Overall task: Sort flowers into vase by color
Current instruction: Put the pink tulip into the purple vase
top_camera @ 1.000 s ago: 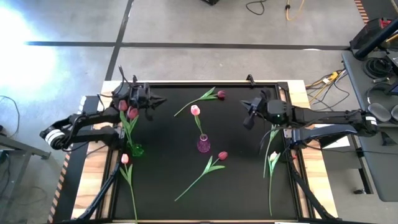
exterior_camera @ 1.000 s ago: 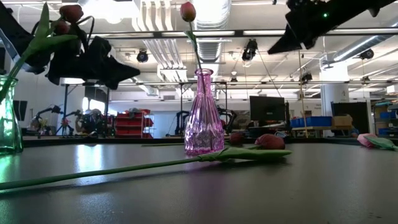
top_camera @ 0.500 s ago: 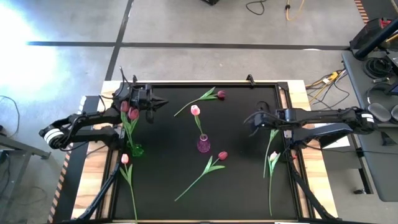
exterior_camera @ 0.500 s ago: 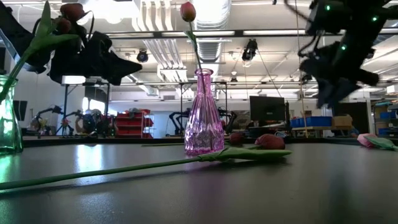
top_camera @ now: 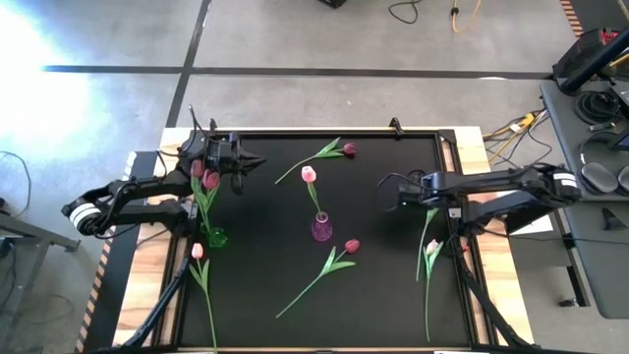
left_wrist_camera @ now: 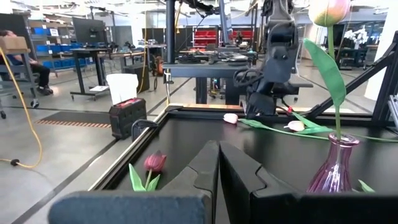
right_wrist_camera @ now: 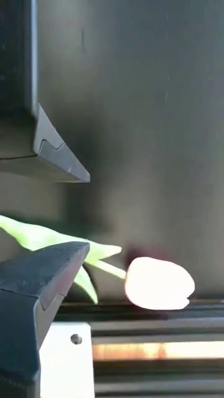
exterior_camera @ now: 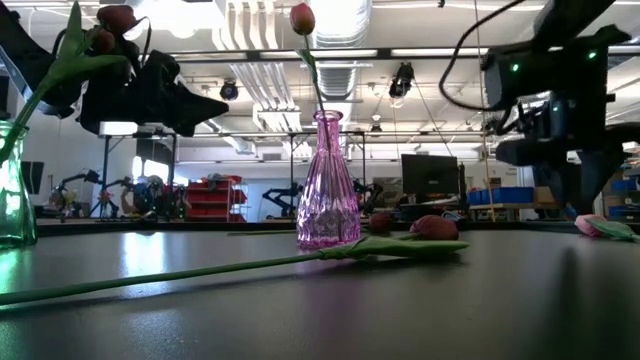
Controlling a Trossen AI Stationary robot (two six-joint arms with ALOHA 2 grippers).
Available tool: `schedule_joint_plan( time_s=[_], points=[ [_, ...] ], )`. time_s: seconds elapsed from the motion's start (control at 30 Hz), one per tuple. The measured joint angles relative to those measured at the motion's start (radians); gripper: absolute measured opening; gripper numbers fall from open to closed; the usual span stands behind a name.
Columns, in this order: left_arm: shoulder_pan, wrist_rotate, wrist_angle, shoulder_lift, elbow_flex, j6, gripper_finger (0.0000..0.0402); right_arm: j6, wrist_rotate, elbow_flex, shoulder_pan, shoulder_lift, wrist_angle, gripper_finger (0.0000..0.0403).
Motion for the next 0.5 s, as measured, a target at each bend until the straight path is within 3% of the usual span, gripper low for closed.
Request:
schedule_joint_plan(
  time_s=[0.27, 0.5],
  points=[
    [0.0, 0.0, 0.0, 0.001, 0.0, -0.005, 0.0, -0.001, -0.028, 0.0, -0.111, 0.153, -0.003, 0.0153],
    [0.0, 0.0, 0.0, 0.001, 0.0, -0.005, 0.0, -0.001, -0.047, 0.0, -0.19, 0.214, -0.005, 0.0152]
  ],
)
